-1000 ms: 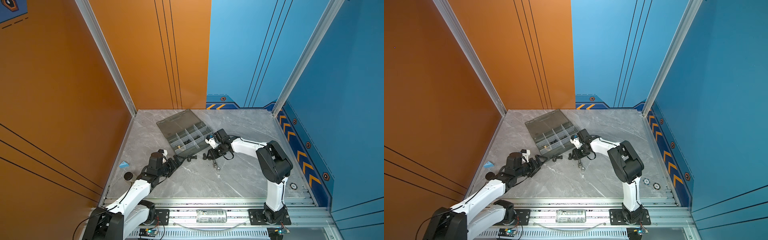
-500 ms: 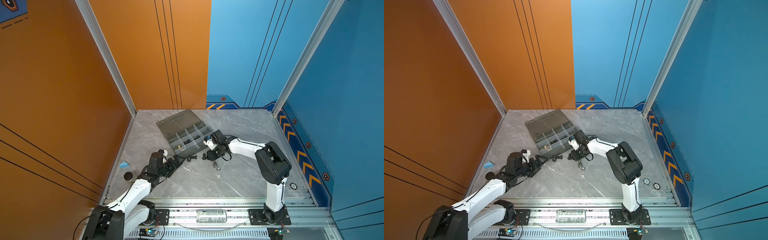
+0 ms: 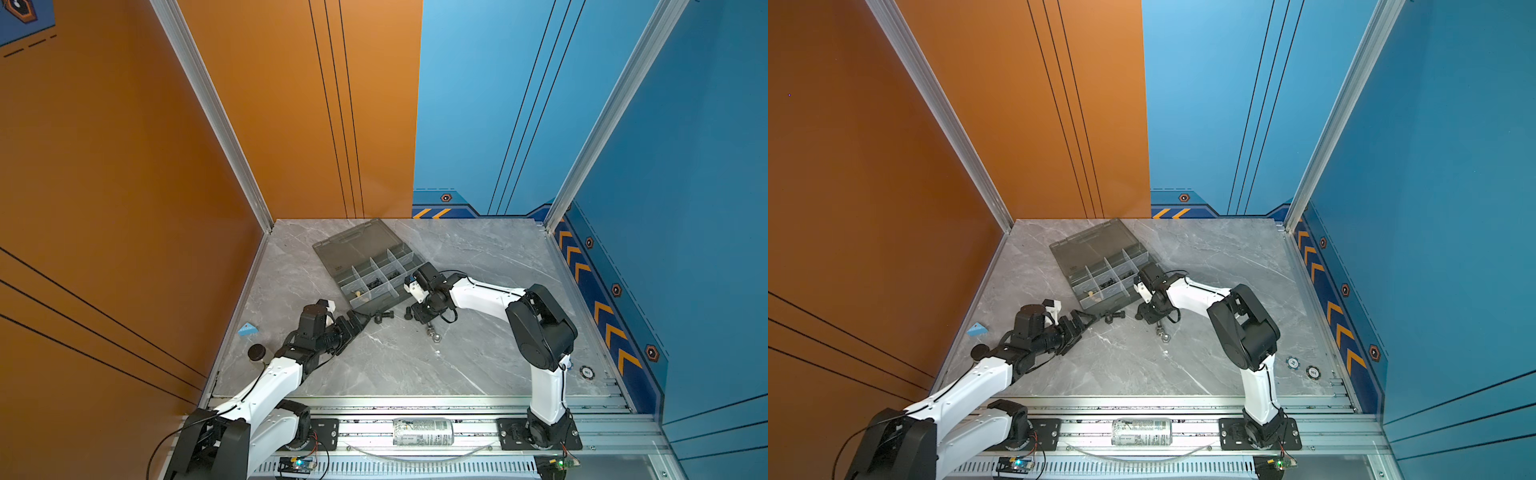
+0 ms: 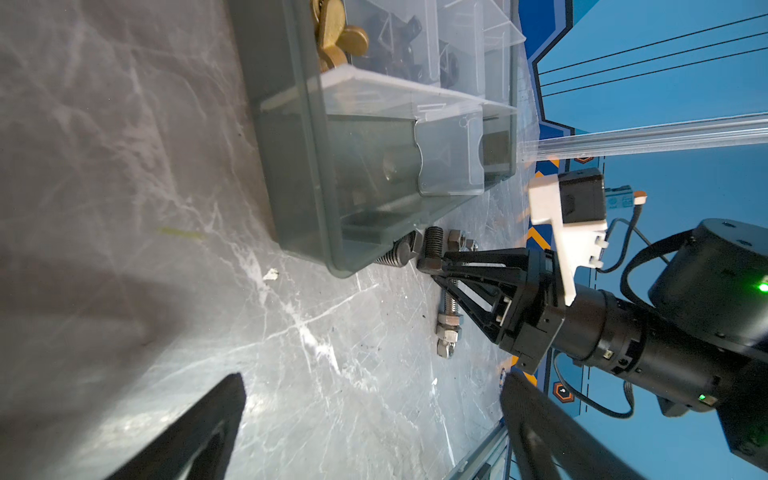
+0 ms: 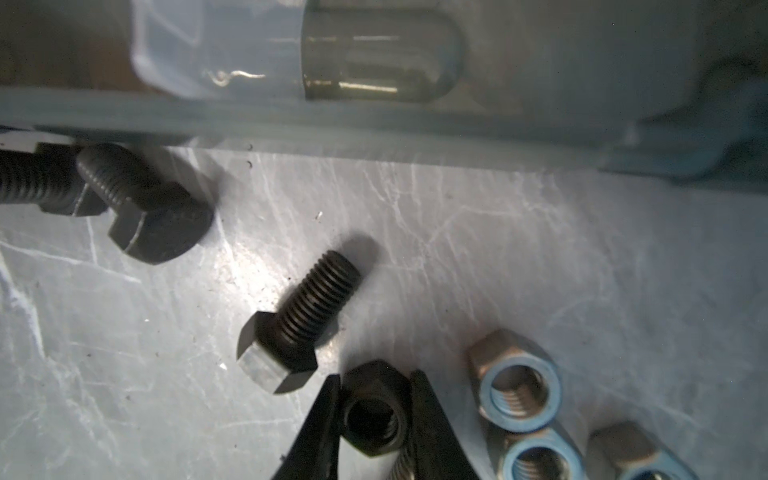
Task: Sort the screws and nuts into containers
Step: 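Lower the right gripper and close it on the black hex nut, then lift the black hex nut and carry it over the box with the right gripper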
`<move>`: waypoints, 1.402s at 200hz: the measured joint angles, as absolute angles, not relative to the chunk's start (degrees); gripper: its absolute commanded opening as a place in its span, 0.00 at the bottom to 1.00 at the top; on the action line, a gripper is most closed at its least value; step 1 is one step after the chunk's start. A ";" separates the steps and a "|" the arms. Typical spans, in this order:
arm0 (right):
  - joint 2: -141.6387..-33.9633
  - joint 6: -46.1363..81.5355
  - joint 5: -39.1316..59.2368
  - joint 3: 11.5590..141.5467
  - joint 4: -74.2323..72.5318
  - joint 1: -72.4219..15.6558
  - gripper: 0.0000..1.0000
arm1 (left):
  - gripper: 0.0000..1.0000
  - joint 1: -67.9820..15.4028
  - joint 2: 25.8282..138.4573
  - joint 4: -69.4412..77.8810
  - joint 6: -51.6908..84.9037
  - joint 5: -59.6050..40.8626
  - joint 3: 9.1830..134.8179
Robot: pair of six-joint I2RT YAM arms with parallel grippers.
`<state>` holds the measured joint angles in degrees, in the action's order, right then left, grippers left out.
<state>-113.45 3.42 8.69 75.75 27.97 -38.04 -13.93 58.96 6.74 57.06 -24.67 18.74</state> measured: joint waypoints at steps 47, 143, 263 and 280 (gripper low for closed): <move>-113.47 3.88 8.67 75.81 28.03 -38.06 0.00 | 0.98 -13.93 58.96 6.76 57.08 -24.67 18.74; -106.06 3.53 10.92 74.08 25.04 -37.26 0.00 | 0.98 -13.93 58.54 6.74 57.06 -24.67 18.74; -121.95 4.03 11.77 102.10 24.62 -34.81 0.00 | 0.98 -13.93 56.69 6.61 57.06 -24.67 18.70; -124.95 4.34 11.73 104.77 24.88 -34.74 0.00 | 0.98 -13.91 56.10 6.48 57.06 -24.67 18.70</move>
